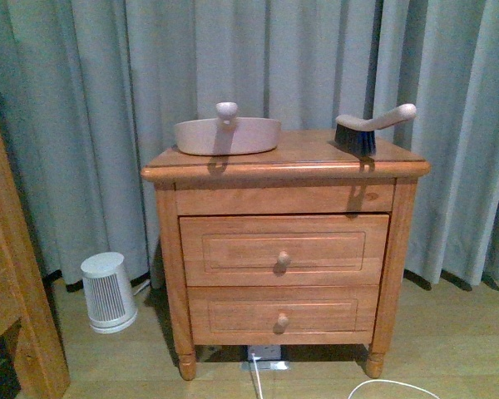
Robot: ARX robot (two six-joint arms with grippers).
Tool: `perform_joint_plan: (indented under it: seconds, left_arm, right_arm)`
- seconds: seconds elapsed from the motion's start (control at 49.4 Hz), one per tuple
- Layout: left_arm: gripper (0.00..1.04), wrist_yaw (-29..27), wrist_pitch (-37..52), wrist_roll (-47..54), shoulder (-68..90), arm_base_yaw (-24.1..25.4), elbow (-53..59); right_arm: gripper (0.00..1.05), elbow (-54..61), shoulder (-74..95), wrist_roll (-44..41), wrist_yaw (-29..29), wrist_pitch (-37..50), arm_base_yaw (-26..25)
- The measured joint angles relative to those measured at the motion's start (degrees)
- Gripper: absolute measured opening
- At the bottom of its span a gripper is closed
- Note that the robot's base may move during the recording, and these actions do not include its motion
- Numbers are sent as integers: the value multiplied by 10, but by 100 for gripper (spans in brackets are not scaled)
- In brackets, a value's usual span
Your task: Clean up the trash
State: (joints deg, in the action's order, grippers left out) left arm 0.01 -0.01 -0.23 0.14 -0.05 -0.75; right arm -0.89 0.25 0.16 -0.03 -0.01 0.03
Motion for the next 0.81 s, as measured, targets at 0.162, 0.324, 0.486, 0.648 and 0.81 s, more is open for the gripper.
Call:
perform_joint_plan:
  seconds: [0.162, 0.324, 0.486, 0.648, 0.81]
  left_arm:
    - [97, 0, 0, 0, 0, 0, 0]
    - [97, 0, 0, 0, 0, 0, 0]
    - [97, 0, 0, 0, 0, 0, 0]
    - [97, 0, 0, 0, 0, 0, 0]
    - [97, 0, 0, 0, 0, 0, 0]
  right_arm:
    - [97, 0, 0, 0, 0, 0, 0]
    - [97, 0, 0, 0, 0, 0, 0]
    - [97, 0, 0, 0, 0, 0, 0]
    - [97, 0, 0, 0, 0, 0, 0]
    - [97, 0, 0, 0, 0, 0, 0]
